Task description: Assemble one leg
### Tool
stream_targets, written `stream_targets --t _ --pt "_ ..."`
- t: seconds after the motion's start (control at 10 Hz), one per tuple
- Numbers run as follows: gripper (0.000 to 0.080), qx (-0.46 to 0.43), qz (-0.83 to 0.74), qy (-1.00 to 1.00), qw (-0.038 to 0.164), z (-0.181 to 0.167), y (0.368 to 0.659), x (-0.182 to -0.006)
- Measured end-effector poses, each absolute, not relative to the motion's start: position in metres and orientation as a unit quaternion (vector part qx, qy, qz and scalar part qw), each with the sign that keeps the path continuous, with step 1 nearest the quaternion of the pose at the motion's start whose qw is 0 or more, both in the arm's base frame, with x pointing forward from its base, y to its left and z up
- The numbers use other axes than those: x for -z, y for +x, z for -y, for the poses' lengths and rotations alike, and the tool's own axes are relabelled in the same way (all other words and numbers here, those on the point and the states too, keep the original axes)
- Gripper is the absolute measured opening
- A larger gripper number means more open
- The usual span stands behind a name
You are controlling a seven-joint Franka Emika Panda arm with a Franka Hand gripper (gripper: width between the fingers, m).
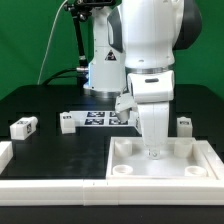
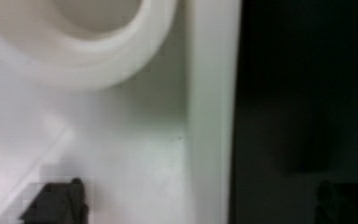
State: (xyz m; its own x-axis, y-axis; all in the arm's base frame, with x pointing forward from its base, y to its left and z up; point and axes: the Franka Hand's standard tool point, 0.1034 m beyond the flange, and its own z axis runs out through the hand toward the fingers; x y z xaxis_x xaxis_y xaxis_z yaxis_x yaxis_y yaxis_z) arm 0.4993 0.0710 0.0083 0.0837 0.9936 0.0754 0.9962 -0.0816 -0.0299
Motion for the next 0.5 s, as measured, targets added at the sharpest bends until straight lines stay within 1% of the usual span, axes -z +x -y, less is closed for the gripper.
stream_targets --t 0.4,0.5 --pt "0.0649 0.015 0.638 -0.769 0.024 -0.075 0.477 -0.045" --pt "0.0649 0.011 0.623 -0.782 0.023 -0.078 0.471 -0.051"
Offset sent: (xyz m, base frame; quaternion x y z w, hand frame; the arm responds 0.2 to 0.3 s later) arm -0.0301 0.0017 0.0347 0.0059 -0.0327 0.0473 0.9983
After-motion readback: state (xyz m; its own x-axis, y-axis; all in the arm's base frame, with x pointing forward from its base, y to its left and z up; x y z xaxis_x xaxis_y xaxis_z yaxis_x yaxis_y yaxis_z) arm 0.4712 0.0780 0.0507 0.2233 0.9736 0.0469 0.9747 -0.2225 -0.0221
